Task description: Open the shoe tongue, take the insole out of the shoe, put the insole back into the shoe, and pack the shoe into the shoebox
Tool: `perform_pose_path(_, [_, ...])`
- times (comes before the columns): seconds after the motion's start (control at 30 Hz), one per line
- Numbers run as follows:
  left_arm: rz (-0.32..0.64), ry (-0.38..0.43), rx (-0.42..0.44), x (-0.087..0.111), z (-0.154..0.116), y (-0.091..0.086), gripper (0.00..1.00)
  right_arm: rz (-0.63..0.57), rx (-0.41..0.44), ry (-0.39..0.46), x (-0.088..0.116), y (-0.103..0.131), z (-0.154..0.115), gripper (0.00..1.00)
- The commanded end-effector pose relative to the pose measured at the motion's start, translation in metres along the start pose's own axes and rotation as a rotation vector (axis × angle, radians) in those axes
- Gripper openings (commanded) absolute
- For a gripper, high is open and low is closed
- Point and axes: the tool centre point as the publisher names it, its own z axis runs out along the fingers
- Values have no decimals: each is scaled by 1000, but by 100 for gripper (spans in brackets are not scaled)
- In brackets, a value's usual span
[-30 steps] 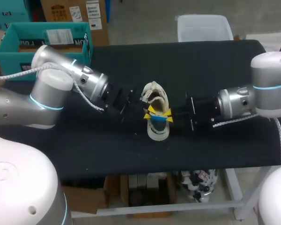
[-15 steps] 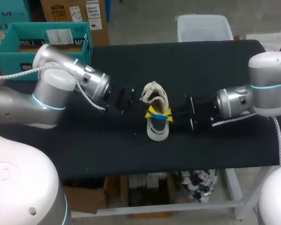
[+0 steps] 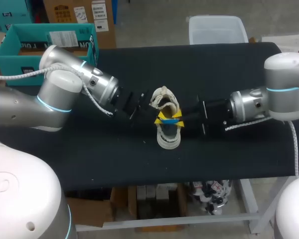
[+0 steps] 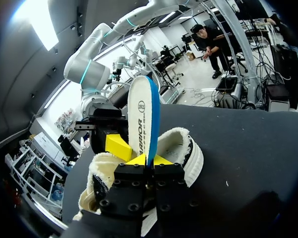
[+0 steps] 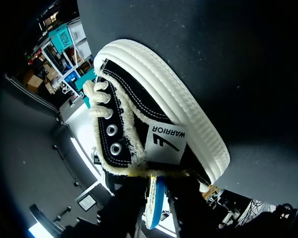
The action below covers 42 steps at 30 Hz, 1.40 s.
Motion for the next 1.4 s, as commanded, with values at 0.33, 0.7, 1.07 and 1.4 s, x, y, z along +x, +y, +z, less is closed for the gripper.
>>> perform_pose_path(0.33, [84,-41,-37,1,4,-17,0,-11,6,9,-8,-24,1,26])
perform_pose_path(0.7, [113,-47,-50,9,6,-26,40,-47,27,1,-12,-23,10,0])
perform_pose_path(1.07, [166,-72,-63,15,-2,-46,0,-130,-15,-12,-11,-20,12,0])
perform_pose_path(1.4, [174,-43,-74,18,4,-42,0,-133,-36,-11,-10,-17,9,0])
